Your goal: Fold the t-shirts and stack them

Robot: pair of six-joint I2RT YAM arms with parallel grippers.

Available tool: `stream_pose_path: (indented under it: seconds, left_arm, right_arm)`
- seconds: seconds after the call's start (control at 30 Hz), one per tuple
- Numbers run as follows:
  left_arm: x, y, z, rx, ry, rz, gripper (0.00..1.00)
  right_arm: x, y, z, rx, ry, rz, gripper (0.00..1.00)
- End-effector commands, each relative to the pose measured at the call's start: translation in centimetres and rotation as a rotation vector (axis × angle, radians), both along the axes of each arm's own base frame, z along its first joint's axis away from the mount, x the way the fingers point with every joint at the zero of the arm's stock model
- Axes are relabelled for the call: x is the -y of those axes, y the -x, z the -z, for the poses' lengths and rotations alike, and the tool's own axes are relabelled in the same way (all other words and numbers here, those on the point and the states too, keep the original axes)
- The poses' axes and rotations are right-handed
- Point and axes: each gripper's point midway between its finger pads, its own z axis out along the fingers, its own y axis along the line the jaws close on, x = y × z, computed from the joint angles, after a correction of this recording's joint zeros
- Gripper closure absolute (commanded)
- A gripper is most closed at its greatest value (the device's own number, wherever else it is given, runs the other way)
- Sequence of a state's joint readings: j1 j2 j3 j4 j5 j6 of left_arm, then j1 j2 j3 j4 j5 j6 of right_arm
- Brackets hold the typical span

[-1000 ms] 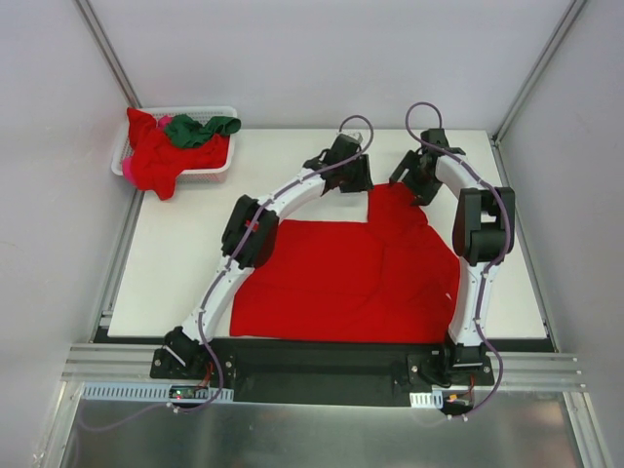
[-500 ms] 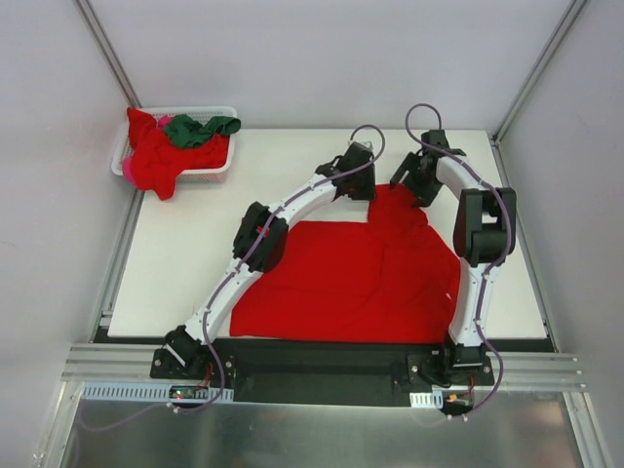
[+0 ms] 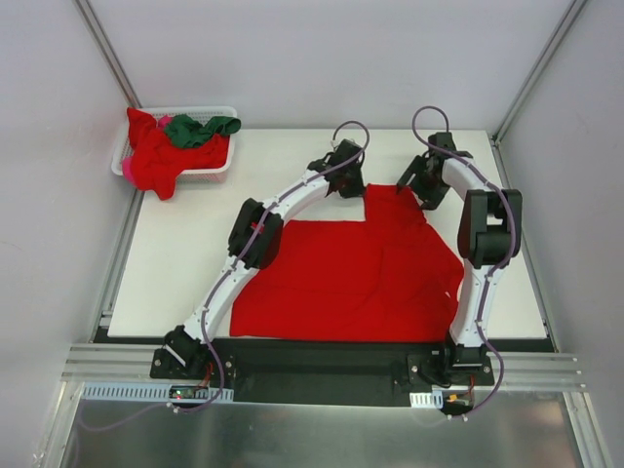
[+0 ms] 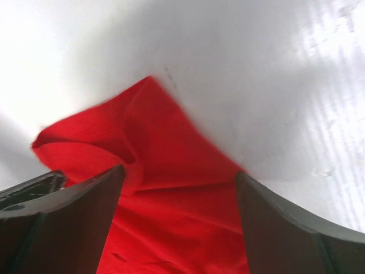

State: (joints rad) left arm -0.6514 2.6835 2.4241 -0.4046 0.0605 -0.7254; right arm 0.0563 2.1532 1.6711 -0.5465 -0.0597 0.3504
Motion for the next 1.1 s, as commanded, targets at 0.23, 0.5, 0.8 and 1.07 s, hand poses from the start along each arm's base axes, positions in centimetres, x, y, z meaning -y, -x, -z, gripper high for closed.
stream_pose_path:
  seconds: [0.23, 0.5, 0.8, 1.07]
  left_arm:
    - [-2.3, -0.3, -0.4, -0.065, -0.001, -0.075, 0.94]
    - [-3.7, -1.0, -7.1, 0.039, 0.026, -0.036, 0.52]
    - [-12.8, 2.4, -14.8, 0.059, 0.014, -0.056, 0.15]
    - [-22.3, 8.7, -14.3, -0.01, -0.083, -0.131, 0.13]
  right_arm:
    - [0.6, -2.2, -4.2, 0.11, -0.008, -0.03, 0.17]
    - [-1.5, -6.9, -12.1, 0.377, -0.025, -0.298, 0.28]
    - [-2.4, -8.0, -9.9, 0.407, 0.048, -0.606, 0.49]
    - [-2.4, -8.0, -5.7, 0.296, 0.128, -0.658, 0.46]
